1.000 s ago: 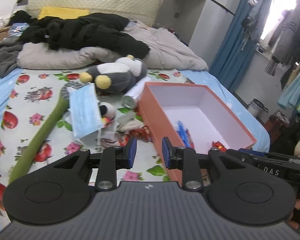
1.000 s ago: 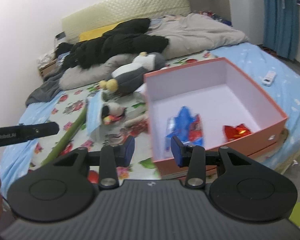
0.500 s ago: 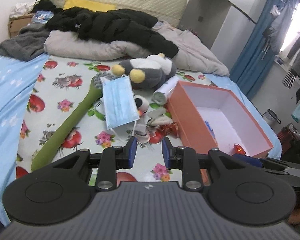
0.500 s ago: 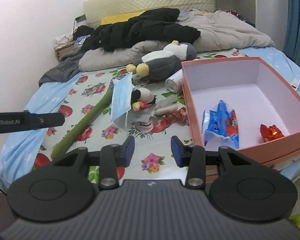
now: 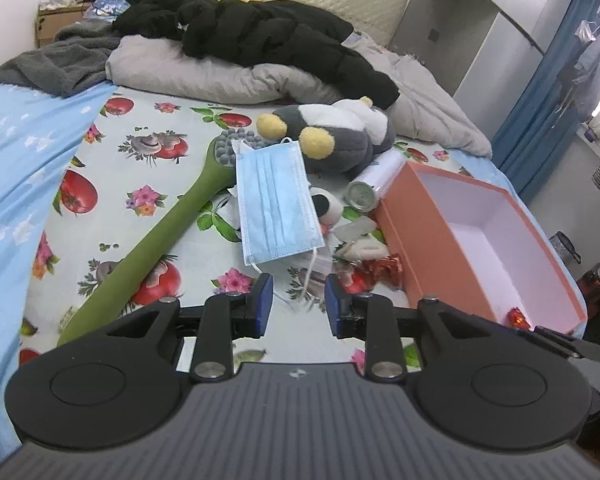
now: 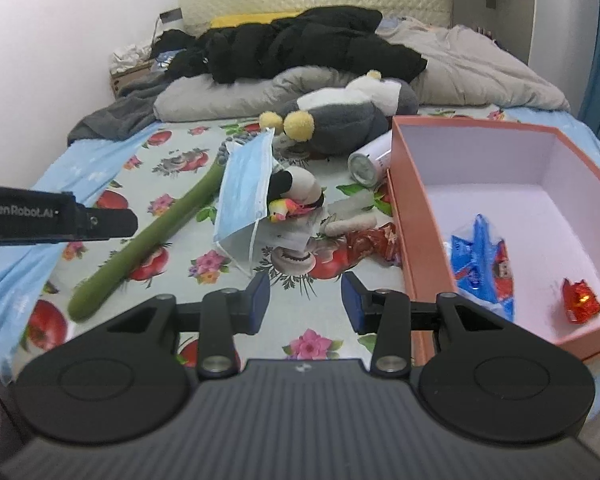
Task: Organize soft objects
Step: 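Grasp the blue mask with the left tool while the right tool grasps the white hair tie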
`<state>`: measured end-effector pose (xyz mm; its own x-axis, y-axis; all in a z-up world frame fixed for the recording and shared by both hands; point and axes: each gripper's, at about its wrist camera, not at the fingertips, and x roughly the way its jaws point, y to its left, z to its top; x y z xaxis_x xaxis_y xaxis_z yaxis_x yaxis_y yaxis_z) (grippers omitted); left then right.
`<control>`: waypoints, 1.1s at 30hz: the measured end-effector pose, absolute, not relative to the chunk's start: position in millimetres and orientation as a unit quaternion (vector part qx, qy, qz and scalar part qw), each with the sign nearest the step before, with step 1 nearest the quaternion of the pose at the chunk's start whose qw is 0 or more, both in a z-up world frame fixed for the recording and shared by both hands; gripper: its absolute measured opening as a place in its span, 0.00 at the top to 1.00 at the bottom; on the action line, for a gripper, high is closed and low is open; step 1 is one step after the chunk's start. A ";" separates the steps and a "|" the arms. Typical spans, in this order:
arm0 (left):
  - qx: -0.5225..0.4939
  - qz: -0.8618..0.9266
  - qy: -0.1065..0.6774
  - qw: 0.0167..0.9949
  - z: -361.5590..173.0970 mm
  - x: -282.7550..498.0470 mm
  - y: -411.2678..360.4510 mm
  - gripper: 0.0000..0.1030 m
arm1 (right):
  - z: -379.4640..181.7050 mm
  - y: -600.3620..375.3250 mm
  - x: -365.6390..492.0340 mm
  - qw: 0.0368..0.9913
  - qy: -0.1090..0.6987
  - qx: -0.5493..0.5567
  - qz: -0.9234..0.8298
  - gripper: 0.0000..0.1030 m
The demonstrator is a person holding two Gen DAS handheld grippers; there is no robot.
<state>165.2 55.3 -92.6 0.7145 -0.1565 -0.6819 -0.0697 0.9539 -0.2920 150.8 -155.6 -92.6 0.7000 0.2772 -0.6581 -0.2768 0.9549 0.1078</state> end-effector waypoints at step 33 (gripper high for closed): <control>-0.125 -0.030 0.458 0.880 -190.1 357.7 39.6 0.51 | -204.8 -81.1 300.8 0.881 0.371 -0.263 0.132 0.74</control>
